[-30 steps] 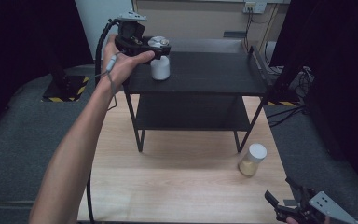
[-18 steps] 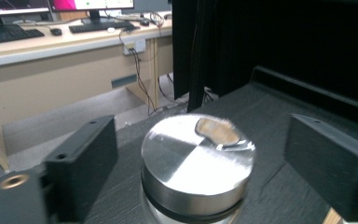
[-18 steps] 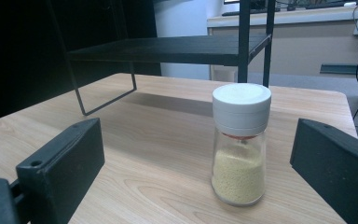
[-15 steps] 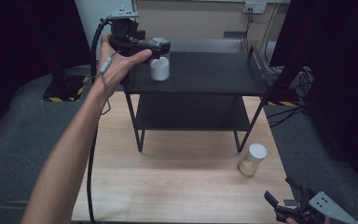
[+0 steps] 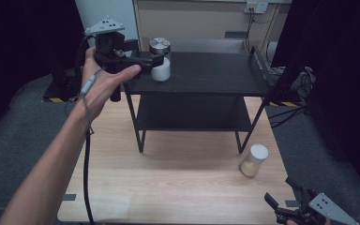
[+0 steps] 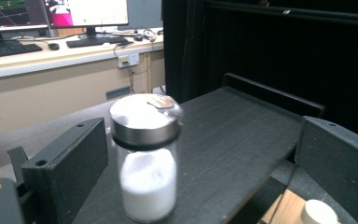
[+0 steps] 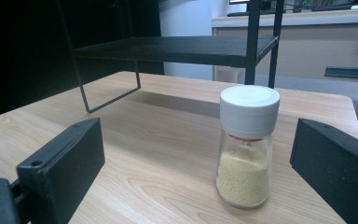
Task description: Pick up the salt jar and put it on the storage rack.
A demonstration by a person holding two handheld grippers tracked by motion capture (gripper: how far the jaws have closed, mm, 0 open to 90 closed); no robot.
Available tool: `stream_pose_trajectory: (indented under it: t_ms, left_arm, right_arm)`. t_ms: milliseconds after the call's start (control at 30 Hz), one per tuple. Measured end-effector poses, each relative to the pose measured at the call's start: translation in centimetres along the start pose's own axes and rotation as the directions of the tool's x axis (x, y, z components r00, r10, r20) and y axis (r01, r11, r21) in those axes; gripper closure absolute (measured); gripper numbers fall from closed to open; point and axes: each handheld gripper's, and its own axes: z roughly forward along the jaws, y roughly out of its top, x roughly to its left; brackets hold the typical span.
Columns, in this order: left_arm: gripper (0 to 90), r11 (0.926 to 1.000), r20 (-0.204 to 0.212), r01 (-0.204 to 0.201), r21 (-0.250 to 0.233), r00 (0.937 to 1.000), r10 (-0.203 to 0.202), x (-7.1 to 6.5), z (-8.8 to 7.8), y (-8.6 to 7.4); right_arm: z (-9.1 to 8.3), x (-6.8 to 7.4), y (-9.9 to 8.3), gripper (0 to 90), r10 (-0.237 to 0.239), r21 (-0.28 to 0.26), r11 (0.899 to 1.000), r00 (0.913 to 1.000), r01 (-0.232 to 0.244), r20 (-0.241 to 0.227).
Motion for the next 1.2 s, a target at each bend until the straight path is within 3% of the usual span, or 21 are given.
stream_pose_trajectory:
  t_ms: [233, 433, 533, 667, 867, 967, 1200]
  left_arm:
    - [1.5, 0.9996, 0.035, -0.024, -0.018, 0.9991, 0.025, -0.6, -1.7, -1.4]
    - [1.7, 0.9987, 0.070, -0.013, -0.048, 0.9974, 0.016, -0.9, -3.0, -2.8]
    - [1.8, 0.9986, 0.072, -0.020, -0.048, 0.9972, 0.023, -1.3, -3.5, -3.3]
    - [1.7, 0.9981, 0.071, 0.002, -0.062, 0.9975, 0.003, -1.7, -4.0, -4.2]
    - [1.9, 0.9964, 0.091, -0.019, -0.082, 0.9956, 0.026, -2.1, -4.7, -6.2]
    - [2.1, 0.9947, 0.100, -0.064, -0.081, 0.9924, 0.071, -2.3, -5.1, -6.9]
    - [2.7, 0.9900, 0.112, -0.086, -0.112, 0.9888, 0.098, -2.5, -5.7, -10.3]
  right_arm:
    - [0.1, 0.1, 0.1, 3.1, -0.003, 0.003, 1.000, 1.0000, 0.003, -0.003]
    - [0.1, 0.1, 0.1, 3.1, -0.004, 0.008, 1.000, 1.0000, 0.004, -0.005]
    - [0.2, 0.1, 0.1, 3.1, -0.007, 0.012, 1.000, 1.0000, 0.007, -0.006]
    - [0.2, 0.2, 0.2, 3.2, -0.008, 0.012, 1.000, 0.9999, 0.008, -0.009]
    - [0.2, 0.2, 0.2, 3.2, -0.011, 0.015, 1.000, 0.9999, 0.011, -0.011]
    - [0.2, 0.2, 0.2, 3.2, -0.013, 0.015, 1.000, 0.9998, 0.013, -0.012]
    - [0.3, 0.2, 0.2, 3.3, -0.013, 0.015, 1.000, 0.9998, 0.013, -0.014]
